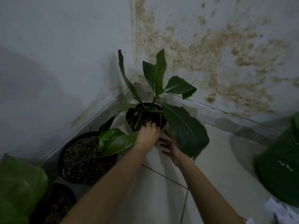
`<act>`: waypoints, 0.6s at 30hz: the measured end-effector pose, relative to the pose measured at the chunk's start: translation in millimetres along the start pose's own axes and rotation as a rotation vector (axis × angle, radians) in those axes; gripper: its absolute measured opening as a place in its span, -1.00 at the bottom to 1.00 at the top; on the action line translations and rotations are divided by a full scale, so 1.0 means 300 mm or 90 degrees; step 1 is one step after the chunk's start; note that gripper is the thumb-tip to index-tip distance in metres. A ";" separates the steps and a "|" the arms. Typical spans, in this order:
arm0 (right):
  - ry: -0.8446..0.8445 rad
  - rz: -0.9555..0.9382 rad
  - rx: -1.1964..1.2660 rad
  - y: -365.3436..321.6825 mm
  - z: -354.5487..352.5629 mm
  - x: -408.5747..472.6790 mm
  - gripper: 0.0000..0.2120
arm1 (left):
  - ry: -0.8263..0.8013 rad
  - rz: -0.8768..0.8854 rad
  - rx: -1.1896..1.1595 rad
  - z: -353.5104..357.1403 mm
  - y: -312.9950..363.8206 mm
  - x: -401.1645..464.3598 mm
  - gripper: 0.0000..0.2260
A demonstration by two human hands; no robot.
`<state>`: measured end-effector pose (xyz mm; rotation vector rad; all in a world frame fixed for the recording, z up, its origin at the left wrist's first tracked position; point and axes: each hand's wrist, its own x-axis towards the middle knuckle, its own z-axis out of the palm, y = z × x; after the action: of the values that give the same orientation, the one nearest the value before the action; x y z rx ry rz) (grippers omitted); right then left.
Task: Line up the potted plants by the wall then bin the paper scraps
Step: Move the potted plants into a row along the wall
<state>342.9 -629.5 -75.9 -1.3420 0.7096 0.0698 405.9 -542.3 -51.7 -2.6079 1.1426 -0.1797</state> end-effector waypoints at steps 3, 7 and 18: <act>0.018 0.000 -0.043 0.011 0.011 -0.003 -0.57 | -0.031 -0.067 -0.004 -0.008 0.010 0.031 -0.70; 0.019 -0.106 -0.151 0.001 0.029 -0.010 -0.61 | -0.007 -0.048 0.127 -0.010 0.024 0.008 -0.67; 0.008 -0.251 -1.181 0.121 -0.046 -0.079 -0.41 | -0.087 0.238 0.601 0.108 0.114 0.077 -0.45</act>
<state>302.4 -624.5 -96.1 -3.2132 0.2065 0.4830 405.1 -574.5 -93.1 -1.5409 1.1021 -0.3486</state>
